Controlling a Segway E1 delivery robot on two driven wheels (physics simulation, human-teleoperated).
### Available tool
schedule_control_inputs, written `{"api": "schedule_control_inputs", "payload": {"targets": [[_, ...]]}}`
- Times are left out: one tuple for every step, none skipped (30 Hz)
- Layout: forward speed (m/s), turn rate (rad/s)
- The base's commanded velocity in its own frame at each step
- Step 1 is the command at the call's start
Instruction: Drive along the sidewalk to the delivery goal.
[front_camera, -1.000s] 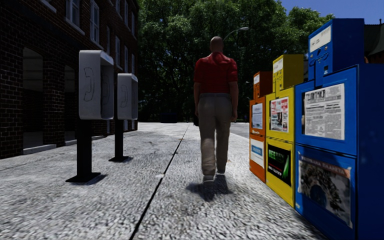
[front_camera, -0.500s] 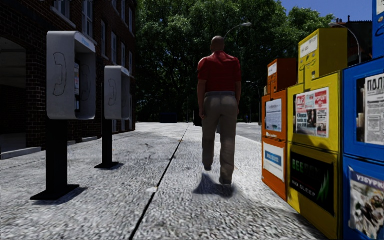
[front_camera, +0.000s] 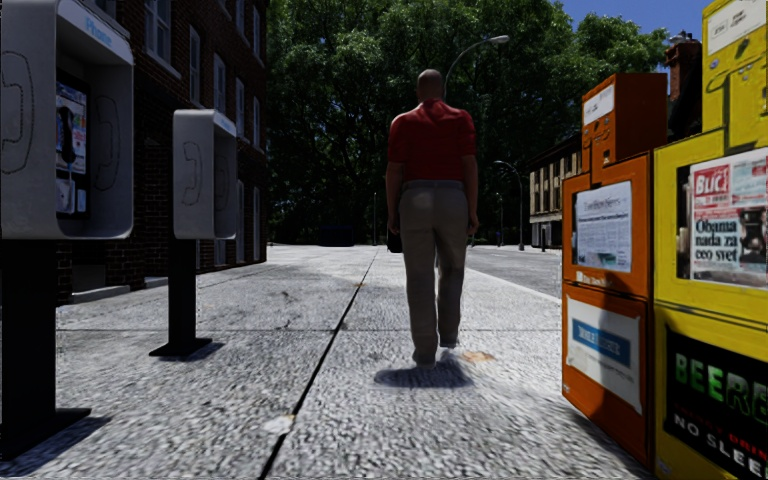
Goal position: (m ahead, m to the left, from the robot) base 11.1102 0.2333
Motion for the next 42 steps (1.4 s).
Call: {"api": "schedule_control_inputs", "payload": {"targets": [[1.07, 0.00], [1.07, 0.00], [1.07, 0.00], [1.07, 0.00], [1.07, 0.00], [1.07, 0.00], [1.07, 0.00], [1.07, 0.00], [1.07, 0.00], [1.07, 0.00], [1.06, 0.00], [1.06, 0.00], [1.06, 0.00], [1.06, 0.00], [1.06, 0.00], [1.06, 0.00], [1.06, 0.00], [1.06, 0.00], [1.06, 0.00], [1.06, 0.00], [1.06, 0.00], [1.06, 0.00], [1.06, 0.00], [1.06, 0.00], [1.06, 0.00], [1.06, 0.00], [1.06, 0.00], [1.00, 0.00], [0.97, 0.00], [0.96, 0.00], [0.96, 0.00], [0.96, 0.00], [0.96, 0.00], [0.96, 0.00], [0.96, 0.00], [0.96, 0.00], [0.96, 0.00], [0.96, 0.00], [0.96, 0.00], [0.95, 0.00], [0.95, 0.00], [0.94, 0.00]]}}
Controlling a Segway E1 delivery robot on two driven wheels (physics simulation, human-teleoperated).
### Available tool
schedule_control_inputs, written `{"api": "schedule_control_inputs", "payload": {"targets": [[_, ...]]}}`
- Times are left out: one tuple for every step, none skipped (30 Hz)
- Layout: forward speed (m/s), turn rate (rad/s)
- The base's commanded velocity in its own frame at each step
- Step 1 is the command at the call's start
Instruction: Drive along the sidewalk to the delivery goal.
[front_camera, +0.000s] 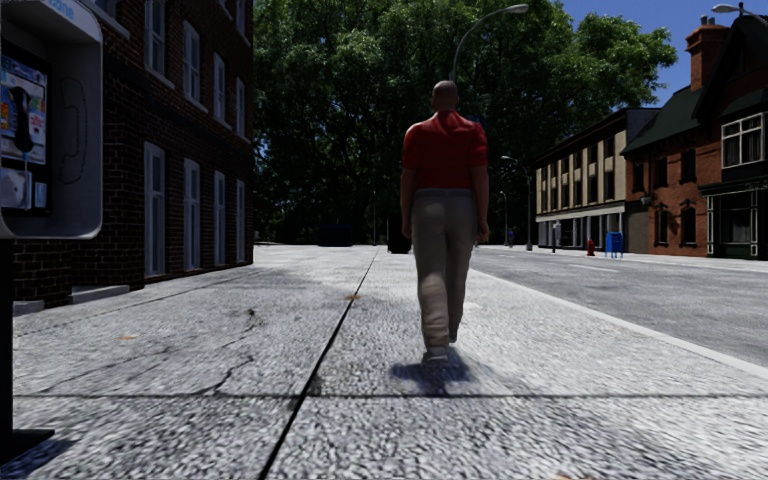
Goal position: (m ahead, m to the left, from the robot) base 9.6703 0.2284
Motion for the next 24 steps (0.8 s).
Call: {"api": "schedule_control_inputs", "payload": {"targets": [[0.94, 0.00], [0.91, 0.00], [0.89, 0.00], [0.87, 0.00], [0.86, 0.00], [0.86, 0.00], [0.85, 0.00], [0.83, 0.00], [0.83, 0.00], [0.83, 0.00], [0.83, 0.00], [0.83, 0.00], [0.83, 0.00], [0.83, 0.00], [0.83, 0.00], [0.83, 0.00], [0.83, 0.00], [0.83, 0.00], [0.83, 0.00], [0.83, 0.00], [0.83, 0.00], [0.83, 0.00], [0.83, 0.00], [0.83, 0.00]]}}
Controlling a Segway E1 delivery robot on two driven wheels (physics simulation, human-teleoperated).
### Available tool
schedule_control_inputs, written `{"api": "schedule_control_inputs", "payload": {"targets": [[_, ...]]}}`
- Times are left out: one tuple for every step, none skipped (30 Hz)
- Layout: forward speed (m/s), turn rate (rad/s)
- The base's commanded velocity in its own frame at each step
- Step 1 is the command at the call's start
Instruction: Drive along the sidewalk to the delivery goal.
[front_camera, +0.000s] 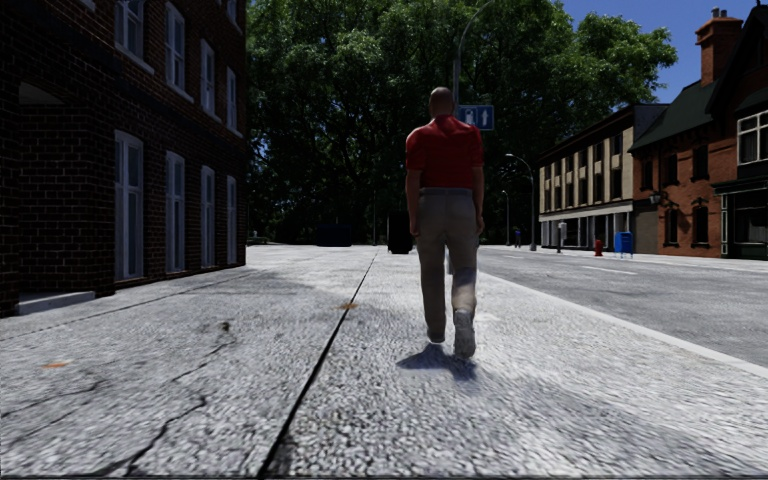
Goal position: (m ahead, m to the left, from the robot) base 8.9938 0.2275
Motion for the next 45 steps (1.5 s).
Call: {"api": "schedule_control_inputs", "payload": {"targets": [[0.83, 0.00], [0.83, 0.00], [0.83, 0.00], [0.83, 0.00], [0.83, 0.00], [0.83, 0.00], [0.83, 0.00], [0.83, 0.00], [0.83, 0.00], [0.83, 0.00], [0.83, 0.00], [0.83, 0.00], [0.83, 0.00], [0.83, 0.00], [0.83, 0.00], [0.83, 0.00], [0.83, 0.00], [0.83, 0.00], [0.82, 0.00], [0.82, 0.00], [0.81, 0.00], [0.78, 0.02], [0.77, 0.17], [0.76, 0.31], [0.76, 0.31], [0.75, 0.41], [0.75, 0.45], [0.74, 0.46], [0.74, 0.46], [0.74, 0.46], [0.74, 0.46], [0.74, 0.46], [0.74, 0.46], [0.74, 0.46], [0.74, 0.46], [0.74, 0.46], [0.74, 0.46], [0.74, 0.46], [0.74, 0.46], [0.73, 0.46], [0.73, 0.46], [0.73, 0.46], [0.73, 0.46], [0.73, 0.46], [0.75, 0.46]]}}
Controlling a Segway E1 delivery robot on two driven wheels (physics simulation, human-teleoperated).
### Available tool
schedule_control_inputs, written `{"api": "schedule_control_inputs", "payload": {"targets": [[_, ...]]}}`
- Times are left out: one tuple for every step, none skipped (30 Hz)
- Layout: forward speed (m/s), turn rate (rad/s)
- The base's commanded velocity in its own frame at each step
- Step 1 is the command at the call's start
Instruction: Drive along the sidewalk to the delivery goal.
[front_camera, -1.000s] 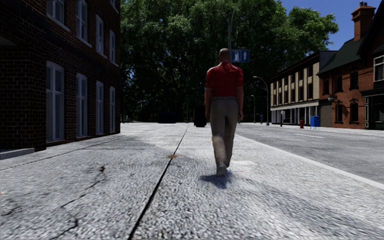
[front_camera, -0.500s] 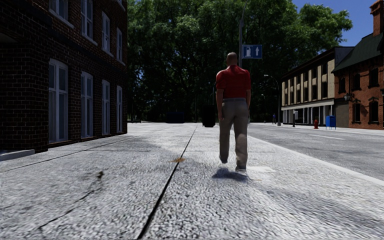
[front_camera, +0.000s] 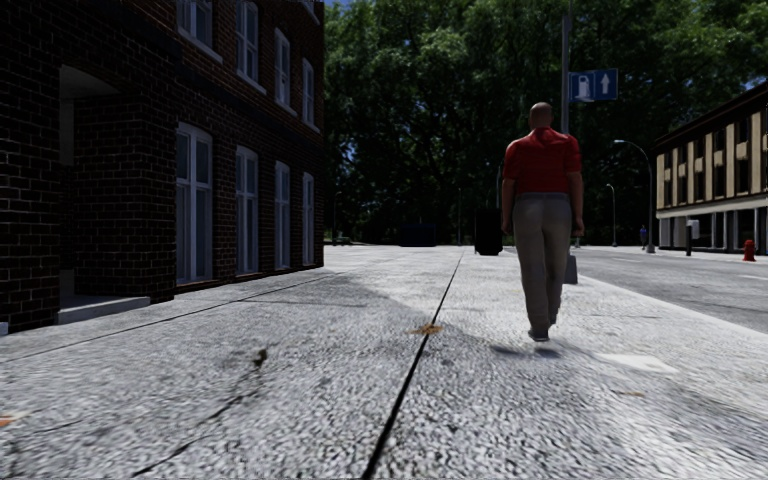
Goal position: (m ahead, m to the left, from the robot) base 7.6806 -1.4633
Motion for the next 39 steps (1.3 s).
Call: {"api": "schedule_control_inputs", "payload": {"targets": [[0.76, 0.46], [0.76, 0.46], [0.76, 0.46], [0.76, 0.45], [0.78, 0.45], [0.79, 0.45], [0.79, 0.45], [0.80, 0.45], [0.81, 0.45], [0.81, 0.45], [0.81, 0.45], [0.81, 0.45], [0.81, 0.45], [0.81, 0.45], [0.81, 0.45], [0.81, 0.44], [0.82, 0.39], [0.82, 0.39], [0.83, 0.31], [0.83, 0.26], [0.83, 0.24], [0.84, 0.24], [0.84, 0.24], [0.84, 0.24], [0.84, 0.23], [0.84, 0.21], [0.84, 0.15], [0.84, 0.15], [0.84, 0.04], [0.84, 0.00], [0.84, 0.00], [0.84, 0.00], [0.84, 0.00], [0.84, 0.00], [0.84, 0.00], [0.85, 0.00], [0.85, 0.00], [0.85, 0.00], [0.85, 0.00]]}}
